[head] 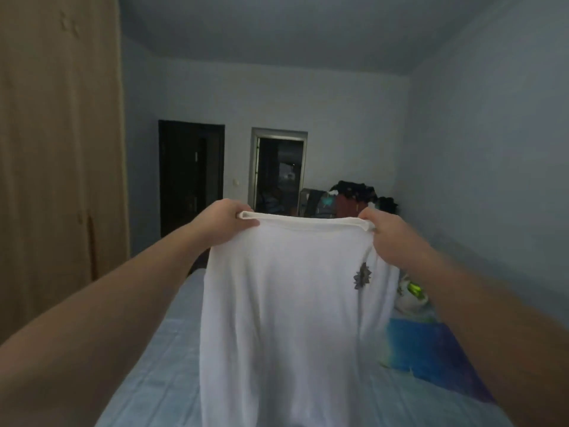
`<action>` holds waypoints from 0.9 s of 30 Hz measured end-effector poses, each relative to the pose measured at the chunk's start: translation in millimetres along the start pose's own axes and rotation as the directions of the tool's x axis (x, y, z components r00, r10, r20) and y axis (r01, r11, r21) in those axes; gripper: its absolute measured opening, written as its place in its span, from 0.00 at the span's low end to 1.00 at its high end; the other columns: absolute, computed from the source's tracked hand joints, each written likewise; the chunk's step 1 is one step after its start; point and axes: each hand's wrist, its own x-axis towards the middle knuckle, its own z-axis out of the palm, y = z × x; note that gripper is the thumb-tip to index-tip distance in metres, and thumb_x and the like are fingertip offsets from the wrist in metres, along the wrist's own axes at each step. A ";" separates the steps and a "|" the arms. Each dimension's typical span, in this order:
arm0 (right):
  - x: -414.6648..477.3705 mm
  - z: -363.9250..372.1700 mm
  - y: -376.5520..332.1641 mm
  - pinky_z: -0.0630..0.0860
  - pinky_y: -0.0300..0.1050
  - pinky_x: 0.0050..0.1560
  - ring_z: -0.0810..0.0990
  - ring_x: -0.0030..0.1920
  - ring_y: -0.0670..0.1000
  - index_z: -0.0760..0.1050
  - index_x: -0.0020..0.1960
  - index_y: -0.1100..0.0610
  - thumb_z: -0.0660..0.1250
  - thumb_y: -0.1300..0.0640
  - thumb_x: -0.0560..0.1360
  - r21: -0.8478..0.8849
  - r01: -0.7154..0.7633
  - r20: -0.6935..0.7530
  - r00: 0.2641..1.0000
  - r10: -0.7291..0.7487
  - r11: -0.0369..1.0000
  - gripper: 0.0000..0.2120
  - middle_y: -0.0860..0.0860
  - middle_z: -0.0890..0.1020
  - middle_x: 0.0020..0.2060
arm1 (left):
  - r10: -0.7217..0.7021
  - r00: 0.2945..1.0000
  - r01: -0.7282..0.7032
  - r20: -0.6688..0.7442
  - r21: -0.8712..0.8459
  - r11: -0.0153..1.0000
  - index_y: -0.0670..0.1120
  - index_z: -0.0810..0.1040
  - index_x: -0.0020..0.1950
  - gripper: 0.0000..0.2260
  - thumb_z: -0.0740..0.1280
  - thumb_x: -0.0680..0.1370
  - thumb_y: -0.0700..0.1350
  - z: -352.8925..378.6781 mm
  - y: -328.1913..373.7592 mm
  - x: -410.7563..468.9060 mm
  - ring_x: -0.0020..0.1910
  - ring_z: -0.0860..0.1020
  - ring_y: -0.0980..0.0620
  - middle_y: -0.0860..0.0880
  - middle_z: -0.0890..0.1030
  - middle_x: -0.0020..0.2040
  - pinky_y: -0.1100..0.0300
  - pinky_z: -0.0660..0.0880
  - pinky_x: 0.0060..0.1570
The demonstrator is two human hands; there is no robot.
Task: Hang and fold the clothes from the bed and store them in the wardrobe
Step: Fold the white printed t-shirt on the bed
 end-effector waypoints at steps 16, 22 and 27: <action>68.7 -140.0 2.2 0.69 0.44 0.50 0.75 0.51 0.53 0.75 0.51 0.57 0.60 0.53 0.82 0.141 0.108 -0.169 0.982 -0.084 0.984 0.09 0.54 0.78 0.49 | 0.278 0.940 -0.214 0.200 -0.289 0.933 0.49 0.84 0.52 0.17 0.69 0.75 0.60 -117.5 86.6 85.9 0.50 0.83 0.48 0.48 0.85 0.50 0.49 0.75 0.54; 78.6 -136.6 -18.0 0.65 0.40 0.37 0.71 0.41 0.52 0.72 0.49 0.59 0.60 0.52 0.82 0.087 0.129 -0.265 0.959 -0.102 0.988 0.11 0.54 0.75 0.41 | 0.208 0.955 -0.144 0.210 -0.284 0.948 0.52 0.82 0.52 0.16 0.68 0.73 0.61 -118.0 78.8 100.1 0.46 0.82 0.53 0.52 0.84 0.46 0.55 0.77 0.46; 82.6 -127.7 -33.3 0.65 0.40 0.35 0.72 0.39 0.52 0.72 0.48 0.54 0.61 0.51 0.81 -0.004 0.137 -0.302 0.944 -0.132 0.991 0.08 0.53 0.76 0.41 | 0.132 0.982 -0.082 0.134 -0.325 0.942 0.42 0.81 0.50 0.19 0.70 0.72 0.57 -121.6 68.3 98.9 0.49 0.81 0.39 0.40 0.83 0.51 0.42 0.76 0.56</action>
